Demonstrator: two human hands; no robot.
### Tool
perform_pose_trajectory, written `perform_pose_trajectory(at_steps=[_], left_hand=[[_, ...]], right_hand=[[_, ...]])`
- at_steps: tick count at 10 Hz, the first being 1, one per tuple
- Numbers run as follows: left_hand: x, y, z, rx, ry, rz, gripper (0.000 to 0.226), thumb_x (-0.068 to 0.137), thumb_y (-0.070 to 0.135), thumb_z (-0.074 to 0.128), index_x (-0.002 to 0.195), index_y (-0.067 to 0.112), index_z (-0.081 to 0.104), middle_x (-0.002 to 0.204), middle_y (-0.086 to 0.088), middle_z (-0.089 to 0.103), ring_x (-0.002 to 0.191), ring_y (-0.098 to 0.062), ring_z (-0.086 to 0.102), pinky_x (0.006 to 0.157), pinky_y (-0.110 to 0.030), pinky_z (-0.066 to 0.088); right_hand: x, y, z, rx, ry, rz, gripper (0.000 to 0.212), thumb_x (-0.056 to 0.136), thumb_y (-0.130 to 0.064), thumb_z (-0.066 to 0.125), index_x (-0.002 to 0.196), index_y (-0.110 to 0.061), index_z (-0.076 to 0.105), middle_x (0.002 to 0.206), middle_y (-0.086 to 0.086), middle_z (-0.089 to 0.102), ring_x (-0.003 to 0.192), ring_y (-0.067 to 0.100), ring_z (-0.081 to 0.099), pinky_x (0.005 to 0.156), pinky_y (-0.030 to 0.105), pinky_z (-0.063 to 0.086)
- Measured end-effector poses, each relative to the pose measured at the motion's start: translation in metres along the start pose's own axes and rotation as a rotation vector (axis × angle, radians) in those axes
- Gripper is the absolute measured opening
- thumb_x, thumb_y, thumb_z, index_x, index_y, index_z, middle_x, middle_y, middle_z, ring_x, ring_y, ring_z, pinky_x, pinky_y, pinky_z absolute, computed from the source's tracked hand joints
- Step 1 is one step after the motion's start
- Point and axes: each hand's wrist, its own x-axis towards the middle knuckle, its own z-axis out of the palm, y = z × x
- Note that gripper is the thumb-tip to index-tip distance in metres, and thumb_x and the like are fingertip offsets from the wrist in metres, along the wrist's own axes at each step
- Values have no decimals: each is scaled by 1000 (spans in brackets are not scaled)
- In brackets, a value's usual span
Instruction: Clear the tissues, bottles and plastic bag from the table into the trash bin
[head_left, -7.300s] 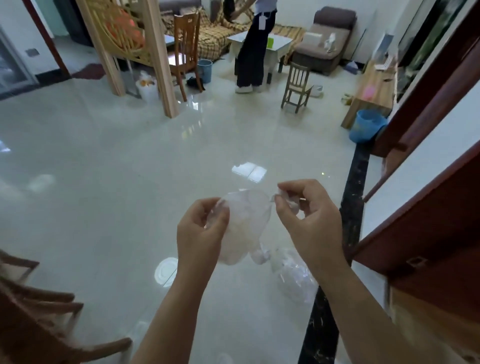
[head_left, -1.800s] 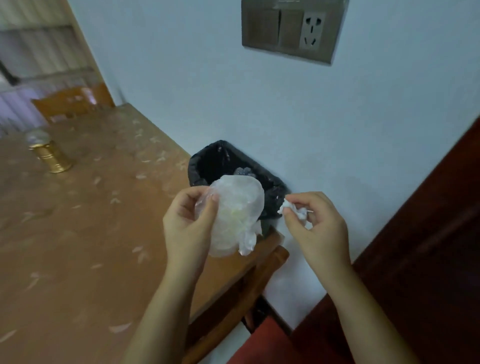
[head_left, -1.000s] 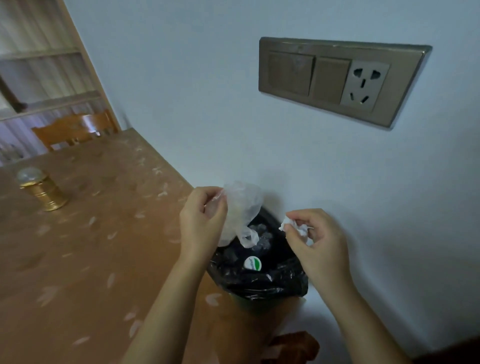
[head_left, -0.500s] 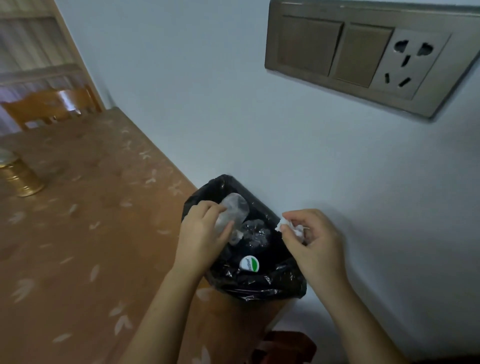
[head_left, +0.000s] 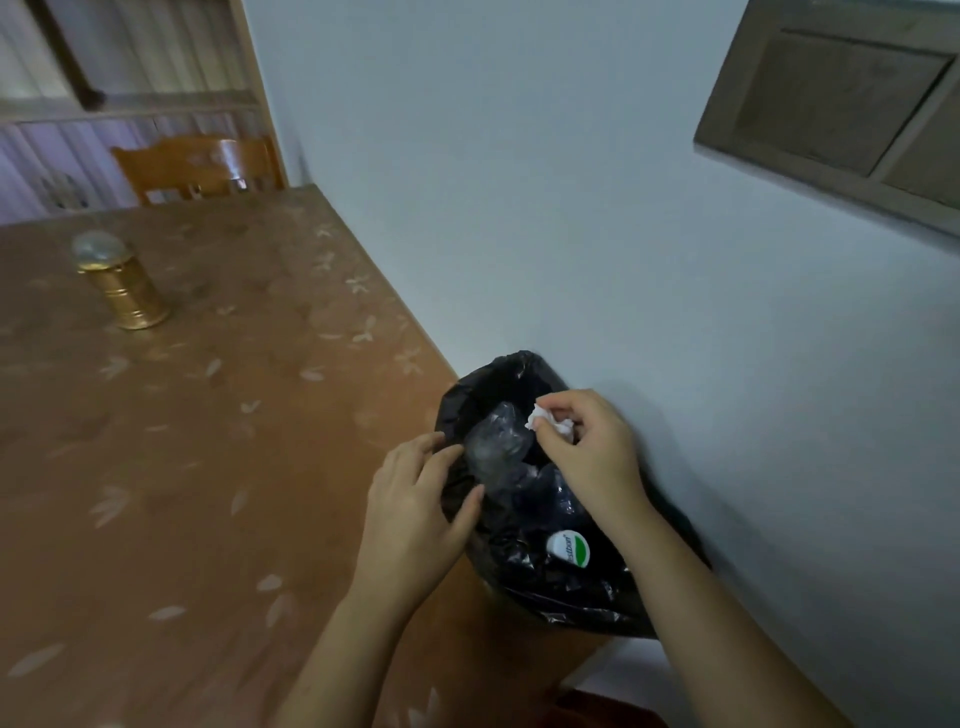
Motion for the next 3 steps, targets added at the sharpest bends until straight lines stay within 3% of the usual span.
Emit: perform_pose_trajectory(at_steps=[1, 3], left_hand=[[-2, -5, -2, 15, 14, -12, 49, 82, 45, 44, 112, 10, 61, 116, -10, 59, 112, -28, 52, 92, -43, 45], [-3, -3, 0, 21, 49, 1, 49, 83, 45, 42, 114, 10, 60, 119, -9, 59, 114, -27, 52, 93, -41, 42]], right_hand=[[7, 4, 8, -44, -26, 15, 16, 80, -12, 66, 92, -21, 63, 93, -3, 63, 86, 11, 59, 71, 15, 46], [0, 4, 6, -172, -38, -94, 27, 80, -12, 67, 107, -11, 63, 99, -9, 55, 96, 6, 50, 76, -5, 28]])
